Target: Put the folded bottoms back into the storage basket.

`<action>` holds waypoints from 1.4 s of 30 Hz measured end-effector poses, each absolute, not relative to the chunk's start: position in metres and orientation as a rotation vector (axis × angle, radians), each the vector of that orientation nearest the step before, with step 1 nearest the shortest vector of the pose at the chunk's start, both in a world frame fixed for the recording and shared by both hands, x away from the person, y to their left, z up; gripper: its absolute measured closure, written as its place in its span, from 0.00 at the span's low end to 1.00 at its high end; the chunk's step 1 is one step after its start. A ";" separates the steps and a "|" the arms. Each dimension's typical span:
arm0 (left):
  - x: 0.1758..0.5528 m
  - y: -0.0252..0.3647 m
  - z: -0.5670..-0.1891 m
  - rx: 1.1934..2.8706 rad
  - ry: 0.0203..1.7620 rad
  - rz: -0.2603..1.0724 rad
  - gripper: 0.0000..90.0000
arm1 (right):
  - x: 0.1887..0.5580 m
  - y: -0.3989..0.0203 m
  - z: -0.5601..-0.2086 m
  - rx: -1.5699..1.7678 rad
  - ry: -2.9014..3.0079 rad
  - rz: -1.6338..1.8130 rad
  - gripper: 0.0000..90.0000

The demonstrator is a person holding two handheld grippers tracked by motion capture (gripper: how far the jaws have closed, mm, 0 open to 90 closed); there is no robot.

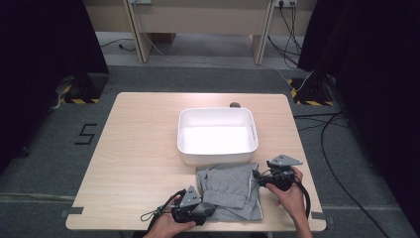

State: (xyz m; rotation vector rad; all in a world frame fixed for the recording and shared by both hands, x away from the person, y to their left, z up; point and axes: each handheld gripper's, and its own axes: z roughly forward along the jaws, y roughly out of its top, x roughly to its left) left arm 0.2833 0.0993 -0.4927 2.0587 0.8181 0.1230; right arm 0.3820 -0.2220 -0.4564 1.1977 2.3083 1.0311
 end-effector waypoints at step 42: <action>0.260 0.158 -0.490 2.121 0.829 0.197 0.67 | 0.379 -0.175 -0.482 1.257 2.539 1.192 0.40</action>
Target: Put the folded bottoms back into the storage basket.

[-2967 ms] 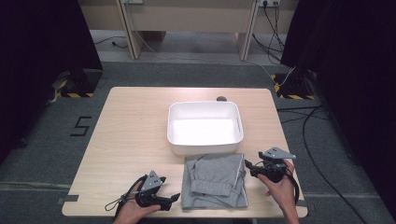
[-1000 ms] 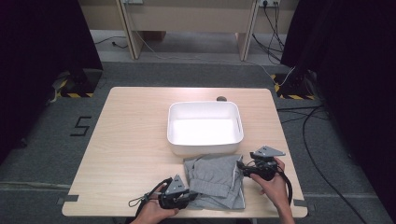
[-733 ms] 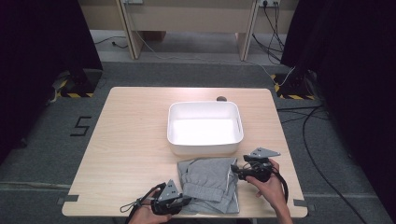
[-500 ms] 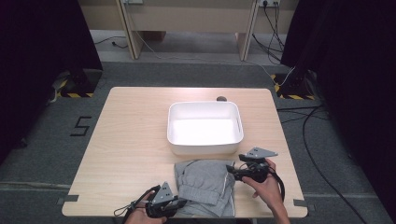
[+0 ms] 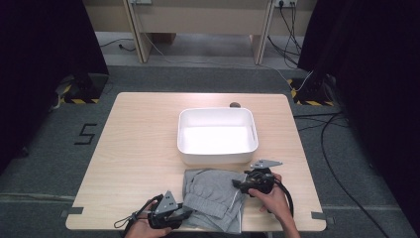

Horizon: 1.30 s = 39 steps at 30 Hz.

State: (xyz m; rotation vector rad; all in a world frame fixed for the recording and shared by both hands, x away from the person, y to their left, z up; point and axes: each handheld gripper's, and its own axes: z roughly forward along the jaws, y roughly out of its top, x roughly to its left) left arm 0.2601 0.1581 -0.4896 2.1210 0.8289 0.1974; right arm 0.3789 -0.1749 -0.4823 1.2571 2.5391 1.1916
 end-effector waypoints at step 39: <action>0.258 0.146 -0.463 1.987 0.828 0.114 0.84 | 0.354 -0.153 -0.447 0.985 2.459 1.353 0.76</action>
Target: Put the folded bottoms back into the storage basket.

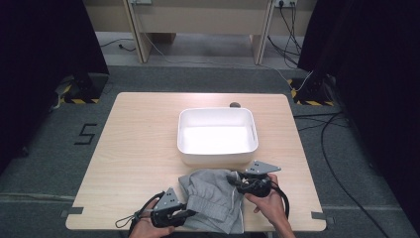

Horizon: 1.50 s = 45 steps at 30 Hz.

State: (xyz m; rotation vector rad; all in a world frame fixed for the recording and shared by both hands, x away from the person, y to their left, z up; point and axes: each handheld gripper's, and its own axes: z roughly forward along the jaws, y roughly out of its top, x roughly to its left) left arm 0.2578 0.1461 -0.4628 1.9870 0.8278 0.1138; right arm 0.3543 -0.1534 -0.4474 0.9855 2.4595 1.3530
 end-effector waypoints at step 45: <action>0.291 0.141 -0.374 1.941 0.695 0.186 0.84 | 0.376 -0.153 -0.342 0.822 2.361 1.434 0.76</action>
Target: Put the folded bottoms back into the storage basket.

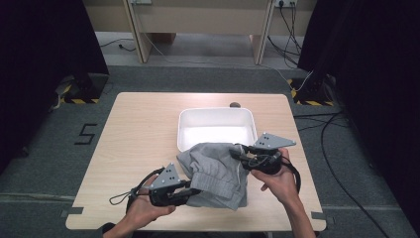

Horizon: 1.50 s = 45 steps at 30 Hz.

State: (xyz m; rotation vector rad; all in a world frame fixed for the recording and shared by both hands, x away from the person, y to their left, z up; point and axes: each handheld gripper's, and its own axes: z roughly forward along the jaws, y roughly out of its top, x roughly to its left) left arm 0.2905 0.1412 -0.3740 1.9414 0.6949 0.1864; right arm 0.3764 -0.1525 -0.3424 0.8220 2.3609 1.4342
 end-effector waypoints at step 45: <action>0.396 0.143 -0.321 1.903 0.855 0.193 0.84 | 0.499 -0.126 -0.278 0.888 2.432 1.296 0.76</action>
